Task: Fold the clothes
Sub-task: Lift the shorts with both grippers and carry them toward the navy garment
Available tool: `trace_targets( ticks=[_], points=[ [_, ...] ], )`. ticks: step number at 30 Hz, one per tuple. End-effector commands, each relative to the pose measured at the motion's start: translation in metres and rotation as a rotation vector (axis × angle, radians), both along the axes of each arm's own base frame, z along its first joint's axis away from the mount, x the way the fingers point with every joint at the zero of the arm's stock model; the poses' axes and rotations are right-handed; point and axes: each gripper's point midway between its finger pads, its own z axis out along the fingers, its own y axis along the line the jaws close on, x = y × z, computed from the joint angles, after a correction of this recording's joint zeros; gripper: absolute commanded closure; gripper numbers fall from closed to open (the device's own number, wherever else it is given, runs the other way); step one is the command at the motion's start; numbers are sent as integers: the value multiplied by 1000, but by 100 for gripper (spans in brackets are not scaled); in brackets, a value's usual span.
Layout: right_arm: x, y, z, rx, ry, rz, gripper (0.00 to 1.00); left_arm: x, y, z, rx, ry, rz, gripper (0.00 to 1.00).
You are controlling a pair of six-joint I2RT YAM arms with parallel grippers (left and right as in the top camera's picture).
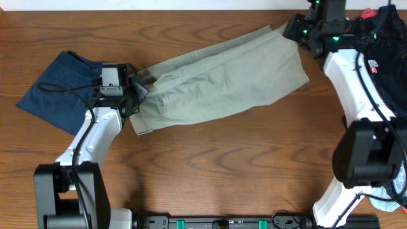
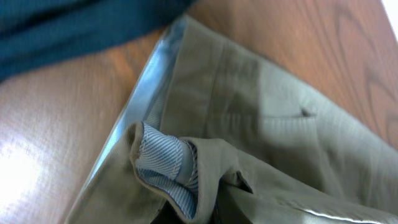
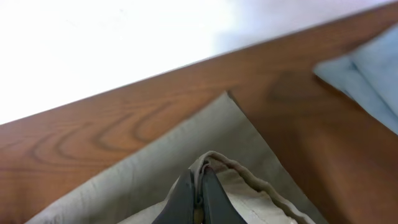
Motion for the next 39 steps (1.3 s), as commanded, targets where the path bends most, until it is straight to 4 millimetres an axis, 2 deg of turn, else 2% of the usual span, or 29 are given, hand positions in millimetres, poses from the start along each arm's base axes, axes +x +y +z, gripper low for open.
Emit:
trace_targets(
  ticks=[1, 2, 3, 4, 5, 7, 8, 13, 16, 21, 28, 32, 36, 39],
  points=[
    [19, 10, -8, -31, -37, -6, 99, 13, 30, 2, 114, -37, 73, 94],
    [24, 16, -18, -30, -40, 4, 96, 17, 30, 0, 123, -49, 66, 90],
    [28, 21, -25, -30, -42, 11, 84, 19, 30, -2, 128, -51, 58, 83],
    [32, 26, -35, -30, -43, 19, 60, 21, 30, -6, 133, -49, 52, 63],
    [36, 30, -42, -29, -43, 24, 50, 21, 30, -9, 133, -42, 51, 51],
    [40, 36, -57, -17, -35, 25, 40, 20, 32, -17, 130, -23, 54, 31],
    [40, 38, -61, -13, -30, 25, 34, 19, 34, -19, 126, -17, 56, 27],
    [40, 34, -69, -14, -13, 17, 32, 19, 29, -17, 35, -27, -20, 9],
    [37, 35, -73, -5, 9, 30, 35, 12, 33, -20, -3, 1, -15, 8],
    [24, 54, -82, 37, 71, 103, 40, -6, 41, -32, 0, 83, -15, 8],
    [-3, 75, -103, -21, 175, 220, 42, -10, 37, -44, -3, 118, -39, 8],
    [-9, 87, -106, -49, 179, 265, 41, -9, 34, -56, -10, 135, -47, 8],
    [-8, 88, -105, -48, 175, 267, 41, -7, 15, -77, -75, 160, -101, 14],
    [-10, 89, -106, -51, 179, 278, 45, -1, -15, -89, -180, 145, -190, 30]
  ],
)
